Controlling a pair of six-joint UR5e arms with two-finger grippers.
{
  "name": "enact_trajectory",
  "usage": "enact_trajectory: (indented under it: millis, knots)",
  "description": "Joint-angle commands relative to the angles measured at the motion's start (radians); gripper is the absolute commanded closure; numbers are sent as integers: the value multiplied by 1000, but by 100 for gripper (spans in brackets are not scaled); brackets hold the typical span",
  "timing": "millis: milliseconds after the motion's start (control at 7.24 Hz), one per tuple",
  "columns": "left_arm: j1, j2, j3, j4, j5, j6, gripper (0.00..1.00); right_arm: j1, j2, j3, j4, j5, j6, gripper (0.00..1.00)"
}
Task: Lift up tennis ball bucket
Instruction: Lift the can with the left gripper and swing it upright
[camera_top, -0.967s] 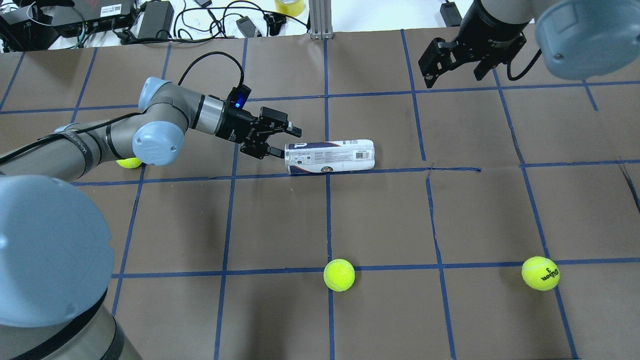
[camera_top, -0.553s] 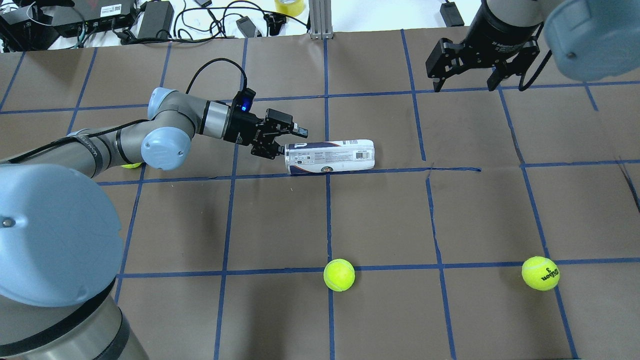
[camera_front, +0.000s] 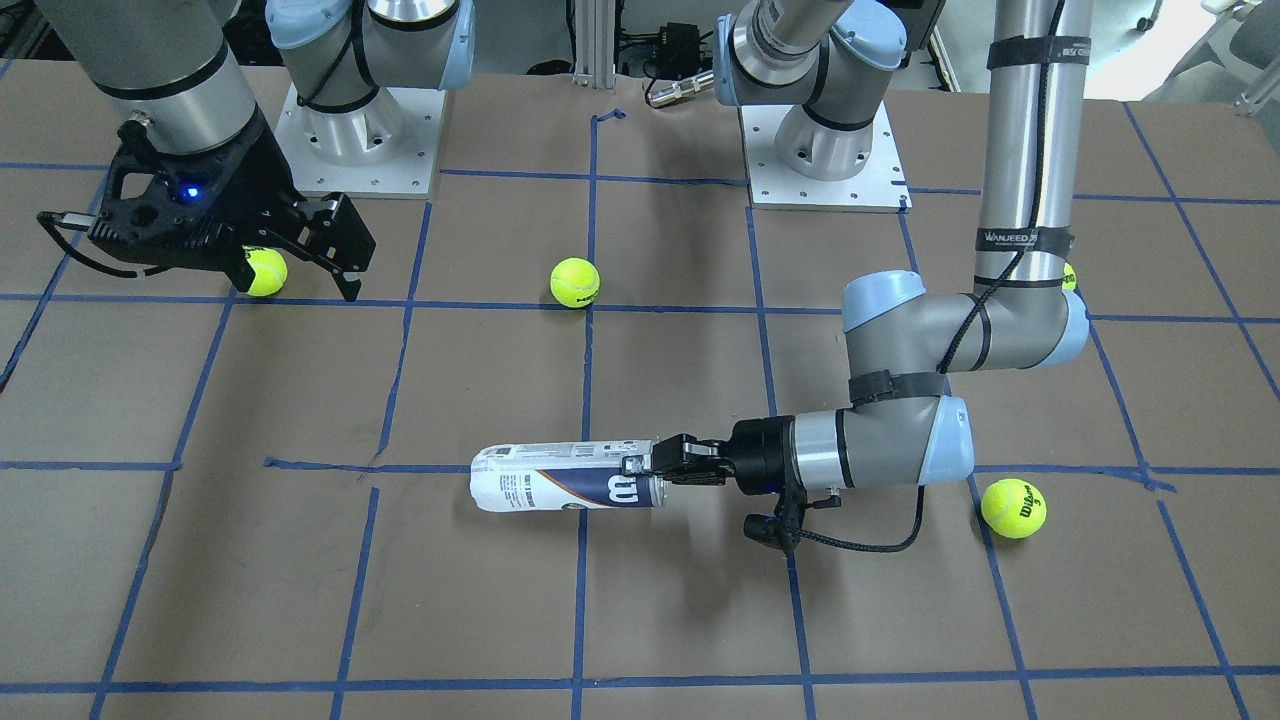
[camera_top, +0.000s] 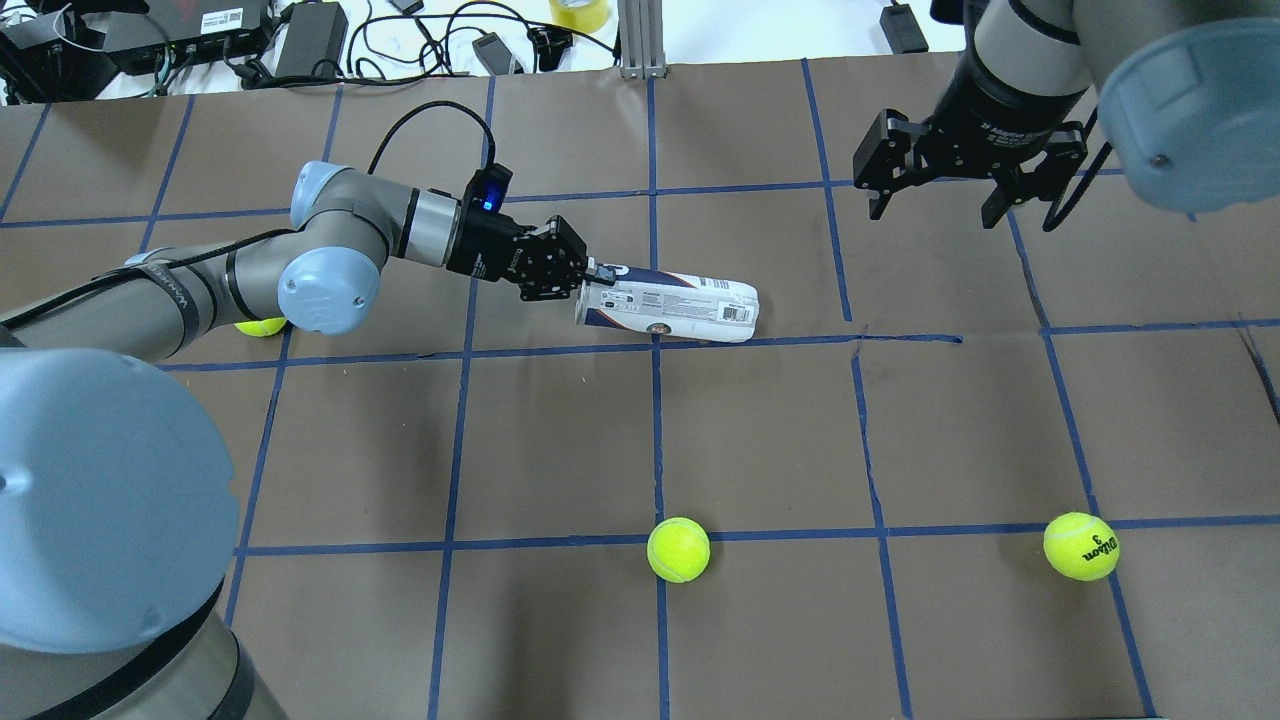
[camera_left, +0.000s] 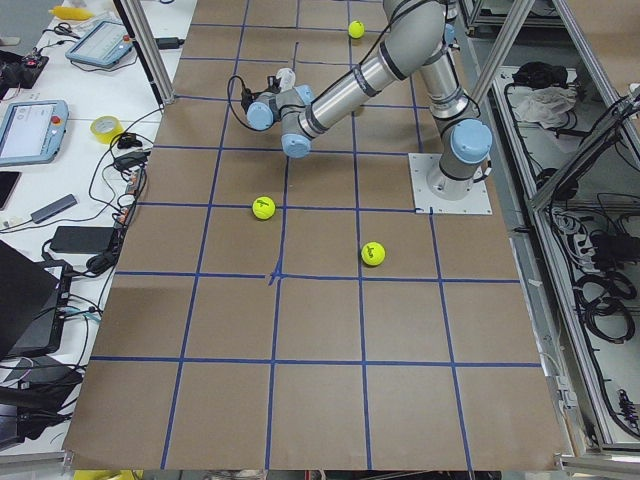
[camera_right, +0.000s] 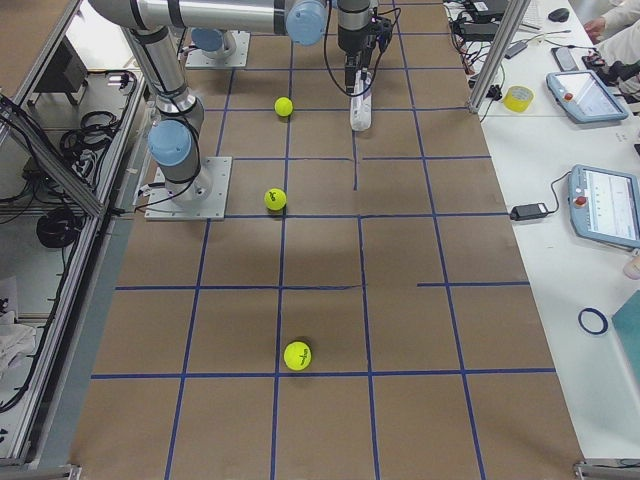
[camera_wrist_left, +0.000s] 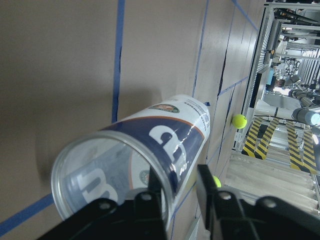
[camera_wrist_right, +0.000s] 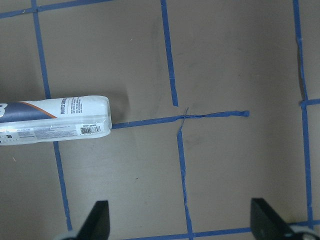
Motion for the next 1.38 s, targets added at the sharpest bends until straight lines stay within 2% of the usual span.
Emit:
enact_trajectory:
  millis: [0,138,276,415,553,691,829,967,1244]
  knots:
    - [-27,65,3,199,32,-312,100,0,-23,48,-23,5,-24,0]
    - [-80,101,8,252,95,-330,100,0,-22,51,-24,5,-26,0]
    - [-118,124,26,359,271,-331,100,0,-20,67,-52,-1,-61,0]
    - [-161,150,64,363,451,-324,100,0,-22,67,-70,6,-64,0]
    - [-207,170,125,312,605,-326,100,0,-23,67,-70,0,-61,0]
    - [-252,176,252,124,761,-321,100,-1,-28,70,-69,-4,-60,0]
    - [-295,170,395,-87,875,-317,100,0,-29,93,-69,3,-57,0]
    - [-318,155,454,-165,1022,-254,100,0,-34,100,-73,3,-52,0]
    - [-320,124,459,-143,1149,-129,100,0,-35,102,-73,8,-35,0]
